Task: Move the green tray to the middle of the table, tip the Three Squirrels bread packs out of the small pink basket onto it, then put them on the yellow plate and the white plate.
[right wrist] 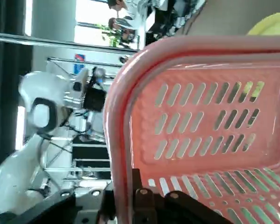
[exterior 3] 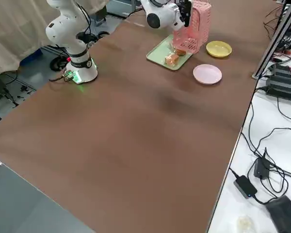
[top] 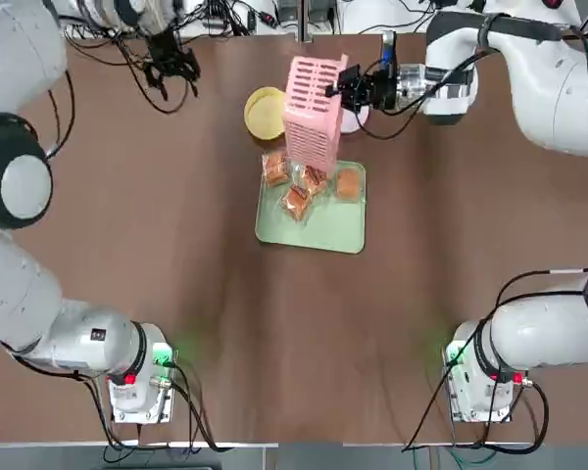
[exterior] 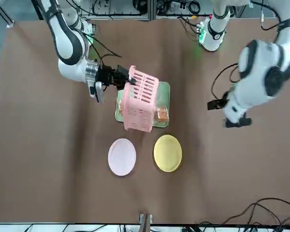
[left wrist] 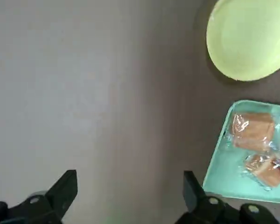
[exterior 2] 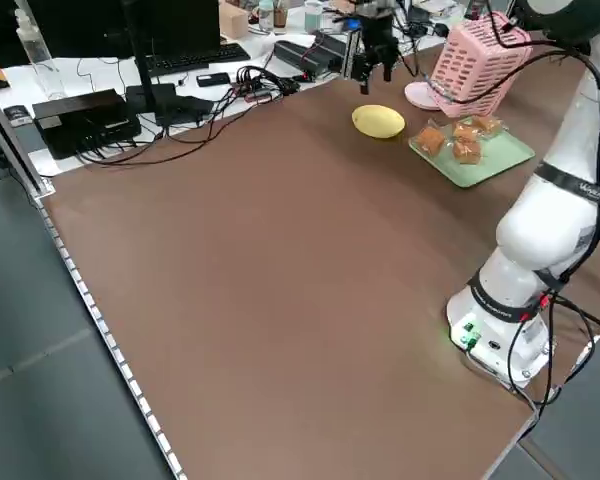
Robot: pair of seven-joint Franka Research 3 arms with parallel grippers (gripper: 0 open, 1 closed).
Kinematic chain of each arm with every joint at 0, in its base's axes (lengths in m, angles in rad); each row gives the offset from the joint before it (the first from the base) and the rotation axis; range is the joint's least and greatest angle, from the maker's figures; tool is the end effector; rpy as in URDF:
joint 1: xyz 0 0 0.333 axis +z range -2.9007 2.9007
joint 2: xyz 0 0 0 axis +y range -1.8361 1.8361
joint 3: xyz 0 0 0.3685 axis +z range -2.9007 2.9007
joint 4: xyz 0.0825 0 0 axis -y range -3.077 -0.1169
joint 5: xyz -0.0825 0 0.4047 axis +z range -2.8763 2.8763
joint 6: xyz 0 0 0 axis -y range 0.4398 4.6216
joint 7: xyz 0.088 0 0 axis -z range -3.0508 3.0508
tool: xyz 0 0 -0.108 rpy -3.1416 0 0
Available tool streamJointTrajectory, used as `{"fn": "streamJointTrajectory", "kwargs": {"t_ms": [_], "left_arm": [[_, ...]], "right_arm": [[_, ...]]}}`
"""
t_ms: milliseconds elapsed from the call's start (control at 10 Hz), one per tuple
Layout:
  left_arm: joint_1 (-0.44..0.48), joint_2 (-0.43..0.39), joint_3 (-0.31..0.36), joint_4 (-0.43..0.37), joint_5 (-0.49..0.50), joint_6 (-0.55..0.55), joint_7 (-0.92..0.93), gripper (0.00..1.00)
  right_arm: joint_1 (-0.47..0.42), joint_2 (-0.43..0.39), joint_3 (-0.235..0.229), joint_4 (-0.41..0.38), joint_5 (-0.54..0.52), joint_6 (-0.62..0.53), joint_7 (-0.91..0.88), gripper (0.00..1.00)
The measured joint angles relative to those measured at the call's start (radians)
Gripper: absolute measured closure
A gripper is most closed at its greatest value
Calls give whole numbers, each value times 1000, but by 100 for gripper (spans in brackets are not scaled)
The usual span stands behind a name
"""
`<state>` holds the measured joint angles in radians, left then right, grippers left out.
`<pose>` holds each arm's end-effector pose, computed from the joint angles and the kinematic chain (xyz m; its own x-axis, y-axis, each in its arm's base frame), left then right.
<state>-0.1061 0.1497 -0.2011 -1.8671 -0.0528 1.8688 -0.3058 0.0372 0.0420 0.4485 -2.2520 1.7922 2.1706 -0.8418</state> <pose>0.5799 -0.1827 0.4671 0.9867 0.0151 -0.1618 0.0202 -0.9993 0.0301 0.4793 0.2947 0.4128 0.9903 -0.0800 0.1135 0.0924 -0.2304 -0.9687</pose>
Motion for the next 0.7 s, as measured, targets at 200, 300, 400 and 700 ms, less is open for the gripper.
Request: {"fn": "streamJointTrajectory", "kwargs": {"t_ms": [200,300,400,700], "left_arm": [[-4,-26,-81,-31,82,16,-71,0],[-3,-30,-87,-29,92,22,-79,0],[4,-26,-84,-15,92,35,-89,0],[1,39,-82,62,93,66,-134,0]], "right_arm": [[-29,-53,-38,0,-161,-2,124,92],[-37,-87,-48,0,-197,-2,174,92],[-43,-116,-53,0,-233,-2,234,92],[-48,-169,-129,-6,-488,-7,451,92]]}}
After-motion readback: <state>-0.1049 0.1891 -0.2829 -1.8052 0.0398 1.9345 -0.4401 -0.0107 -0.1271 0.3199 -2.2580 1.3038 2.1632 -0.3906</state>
